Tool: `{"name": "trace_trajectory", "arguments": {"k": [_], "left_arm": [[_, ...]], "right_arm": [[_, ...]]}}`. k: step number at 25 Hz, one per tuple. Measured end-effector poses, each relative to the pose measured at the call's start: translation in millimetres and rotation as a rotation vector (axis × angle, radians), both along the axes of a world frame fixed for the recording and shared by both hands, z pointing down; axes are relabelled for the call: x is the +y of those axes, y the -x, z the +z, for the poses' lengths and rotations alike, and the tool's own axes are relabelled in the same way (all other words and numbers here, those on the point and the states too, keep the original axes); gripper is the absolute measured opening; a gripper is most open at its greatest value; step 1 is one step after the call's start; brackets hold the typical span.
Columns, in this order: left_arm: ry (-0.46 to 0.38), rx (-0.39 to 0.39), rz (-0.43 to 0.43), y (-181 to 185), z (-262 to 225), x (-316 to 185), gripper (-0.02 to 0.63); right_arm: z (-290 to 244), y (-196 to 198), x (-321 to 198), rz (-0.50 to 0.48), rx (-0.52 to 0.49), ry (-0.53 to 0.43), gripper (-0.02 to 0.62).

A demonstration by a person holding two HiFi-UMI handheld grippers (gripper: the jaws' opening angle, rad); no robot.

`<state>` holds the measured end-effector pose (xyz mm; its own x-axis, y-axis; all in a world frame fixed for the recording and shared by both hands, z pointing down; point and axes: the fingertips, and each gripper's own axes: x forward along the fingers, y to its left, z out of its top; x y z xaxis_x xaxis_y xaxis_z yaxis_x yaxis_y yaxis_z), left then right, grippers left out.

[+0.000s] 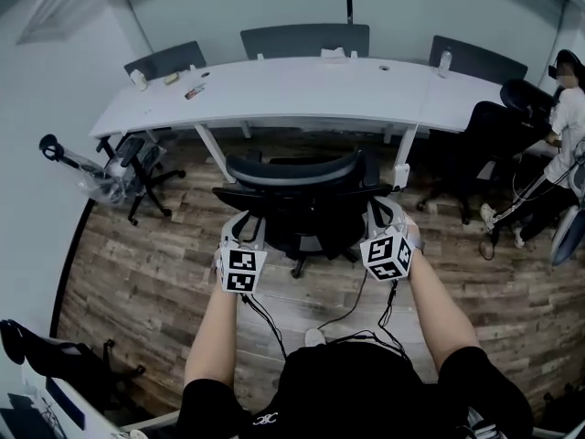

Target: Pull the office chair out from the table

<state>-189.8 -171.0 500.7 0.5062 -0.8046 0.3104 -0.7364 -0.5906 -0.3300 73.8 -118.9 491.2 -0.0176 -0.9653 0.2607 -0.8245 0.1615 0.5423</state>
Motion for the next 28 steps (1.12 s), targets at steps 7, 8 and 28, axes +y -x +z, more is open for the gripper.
{"name": "trace_trajectory", "arguments": {"k": [7,8,28], "left_arm": [[0.013,0.253,-0.064,-32,-31,77,0.008],[0.02,0.261,-0.065,-37,-33,85,0.008],[0.057,0.368,-0.086,-68,-56,155,0.011]], "right_arm": [[-29,34,58,-0.075,-0.483,-0.021,0.006],[-34,37,65,-0.082,-0.511,-0.026,0.006],[-49,59,124,-0.167,-0.56,-0.036,0.006]]}}
